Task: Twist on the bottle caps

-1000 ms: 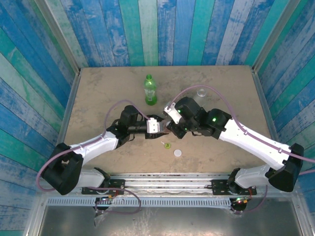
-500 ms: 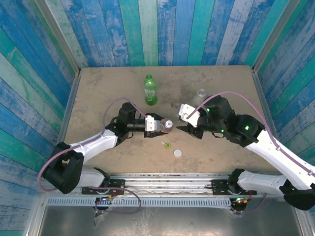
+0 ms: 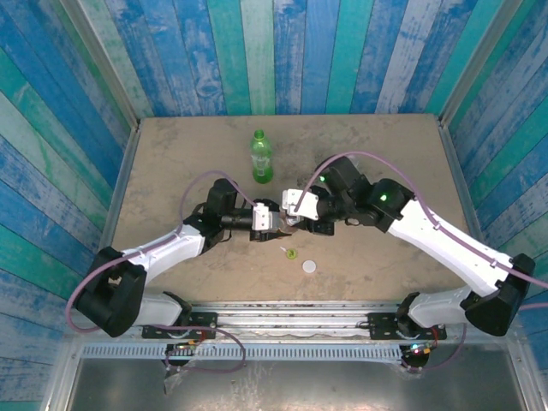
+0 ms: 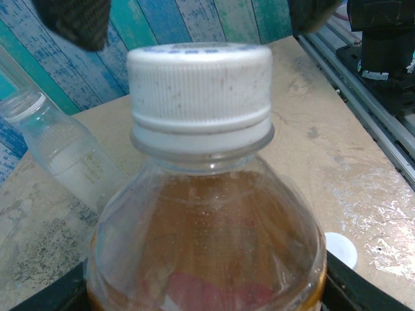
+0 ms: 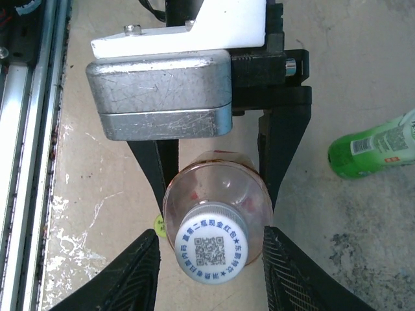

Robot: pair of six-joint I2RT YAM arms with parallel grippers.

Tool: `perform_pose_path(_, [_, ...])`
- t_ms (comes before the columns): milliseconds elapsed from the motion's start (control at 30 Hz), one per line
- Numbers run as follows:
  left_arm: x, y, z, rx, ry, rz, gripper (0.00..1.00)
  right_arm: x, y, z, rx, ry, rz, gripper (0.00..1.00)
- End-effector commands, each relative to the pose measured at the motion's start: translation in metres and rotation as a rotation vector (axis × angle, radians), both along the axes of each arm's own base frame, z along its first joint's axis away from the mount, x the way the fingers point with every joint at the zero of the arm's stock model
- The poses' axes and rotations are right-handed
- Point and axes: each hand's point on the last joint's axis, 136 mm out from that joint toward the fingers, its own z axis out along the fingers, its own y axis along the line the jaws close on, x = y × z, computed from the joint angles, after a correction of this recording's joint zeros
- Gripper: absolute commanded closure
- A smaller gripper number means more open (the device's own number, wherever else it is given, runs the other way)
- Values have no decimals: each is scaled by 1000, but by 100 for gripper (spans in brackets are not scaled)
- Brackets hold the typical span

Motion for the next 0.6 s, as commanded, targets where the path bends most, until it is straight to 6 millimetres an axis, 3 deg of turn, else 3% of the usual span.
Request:
perform_pose_path(0, [4, -2, -2, 10, 8, -9, 45, -3, 0, 1, -16, 7, 28, 56])
perform_pose_path(233, [3, -3, -2, 10, 11, -14, 45, 1, -2, -10, -46, 25, 1, 64])
perform_pose_path(400, [4, -3, -2, 9, 11, -12, 45, 1, -5, -11, -49, 41, -31, 78])
perform_pose_path(567, [11, -2, 3, -10, -1, 33, 45, 5, -7, -13, -41, 76, -105, 87])
